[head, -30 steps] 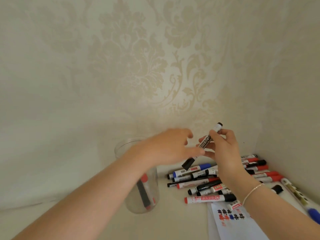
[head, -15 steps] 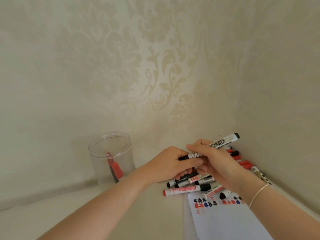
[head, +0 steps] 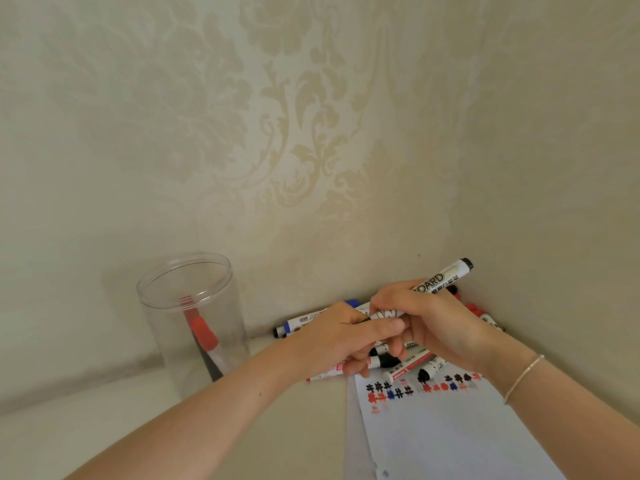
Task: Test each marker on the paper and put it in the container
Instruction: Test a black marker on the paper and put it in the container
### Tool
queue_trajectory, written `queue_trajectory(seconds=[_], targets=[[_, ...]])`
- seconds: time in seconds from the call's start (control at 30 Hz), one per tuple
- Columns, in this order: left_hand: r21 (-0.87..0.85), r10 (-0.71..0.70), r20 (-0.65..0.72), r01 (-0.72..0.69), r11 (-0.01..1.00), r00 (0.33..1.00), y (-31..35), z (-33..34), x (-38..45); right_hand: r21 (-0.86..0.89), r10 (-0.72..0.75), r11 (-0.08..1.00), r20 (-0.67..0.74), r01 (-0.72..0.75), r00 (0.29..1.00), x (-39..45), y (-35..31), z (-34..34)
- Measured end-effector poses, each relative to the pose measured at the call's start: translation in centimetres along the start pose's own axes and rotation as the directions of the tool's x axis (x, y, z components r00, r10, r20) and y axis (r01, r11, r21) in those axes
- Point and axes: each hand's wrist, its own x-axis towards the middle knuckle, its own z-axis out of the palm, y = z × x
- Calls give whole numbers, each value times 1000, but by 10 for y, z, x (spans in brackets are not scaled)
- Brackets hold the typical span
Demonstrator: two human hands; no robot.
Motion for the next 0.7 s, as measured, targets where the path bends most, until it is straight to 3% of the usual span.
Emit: queue_trajectory(seconds=[0.17, 0.33, 0.57, 0.7], targets=[[-12, -28, 38, 29, 1000, 999, -7, -3, 3, 61, -44, 997, -13, 45, 999, -1, 5, -11], [310, -49, 13, 43, 950, 999, -19, -6, 4, 17, -16, 1000, -310, 23, 951, -7, 18, -32], [591, -10, -22, 21, 807, 1000, -59, 16, -2, 78, 158, 987, -394, -139, 905, -27, 61, -21], [691, 44, -40, -4, 723, 998, -68, 25, -12, 73, 160, 987, -573, -145, 804, -22, 81, -3]])
